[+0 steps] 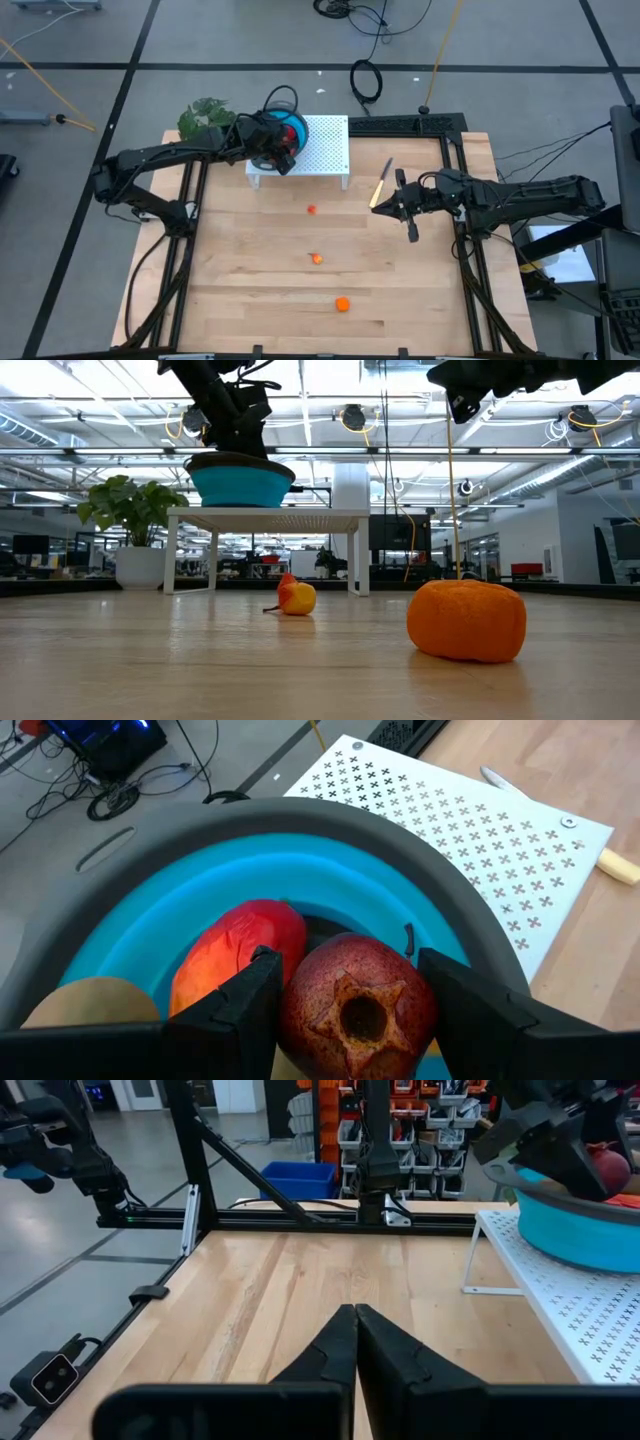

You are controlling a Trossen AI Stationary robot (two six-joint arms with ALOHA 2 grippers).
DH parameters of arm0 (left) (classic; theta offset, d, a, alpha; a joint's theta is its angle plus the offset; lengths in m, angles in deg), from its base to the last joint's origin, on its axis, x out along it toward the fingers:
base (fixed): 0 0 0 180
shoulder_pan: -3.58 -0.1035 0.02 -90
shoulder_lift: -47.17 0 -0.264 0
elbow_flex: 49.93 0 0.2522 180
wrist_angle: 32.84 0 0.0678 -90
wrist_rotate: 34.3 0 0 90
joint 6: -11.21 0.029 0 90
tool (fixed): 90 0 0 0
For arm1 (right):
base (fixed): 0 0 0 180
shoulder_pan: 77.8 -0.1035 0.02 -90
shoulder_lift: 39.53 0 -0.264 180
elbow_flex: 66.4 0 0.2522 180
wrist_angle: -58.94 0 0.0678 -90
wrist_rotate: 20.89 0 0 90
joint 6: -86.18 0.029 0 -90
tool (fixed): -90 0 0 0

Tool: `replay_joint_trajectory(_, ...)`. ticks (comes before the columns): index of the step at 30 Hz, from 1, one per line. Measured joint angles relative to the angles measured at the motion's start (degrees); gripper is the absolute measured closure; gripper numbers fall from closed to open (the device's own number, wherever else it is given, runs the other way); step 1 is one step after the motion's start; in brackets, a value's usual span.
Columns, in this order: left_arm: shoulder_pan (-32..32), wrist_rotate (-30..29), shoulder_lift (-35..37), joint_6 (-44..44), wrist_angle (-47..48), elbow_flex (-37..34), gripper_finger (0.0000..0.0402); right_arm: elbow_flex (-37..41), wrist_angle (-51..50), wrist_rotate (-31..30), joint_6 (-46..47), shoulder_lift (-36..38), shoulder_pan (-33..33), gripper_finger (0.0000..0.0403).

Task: Pick & Place Fruit
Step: Put the pomegranate into the strainer bowl on the shelf

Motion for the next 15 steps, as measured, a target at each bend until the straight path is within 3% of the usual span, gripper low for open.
replay_joint_trajectory(10, 0.0, 1.2, 0.0, -0.6, 0.3, 0.0, 0.0188, 0.0, 0.0, 0.0, 0.7, 0.0, 0.0, 0.0402)
replay_joint_trajectory(15, 0.0, 1.4, 0.0, -1.9, 0.2, 0.0, 0.0161, 0.0, 0.0, 0.0, 0.7, 0.0, 0.0, 0.0402)
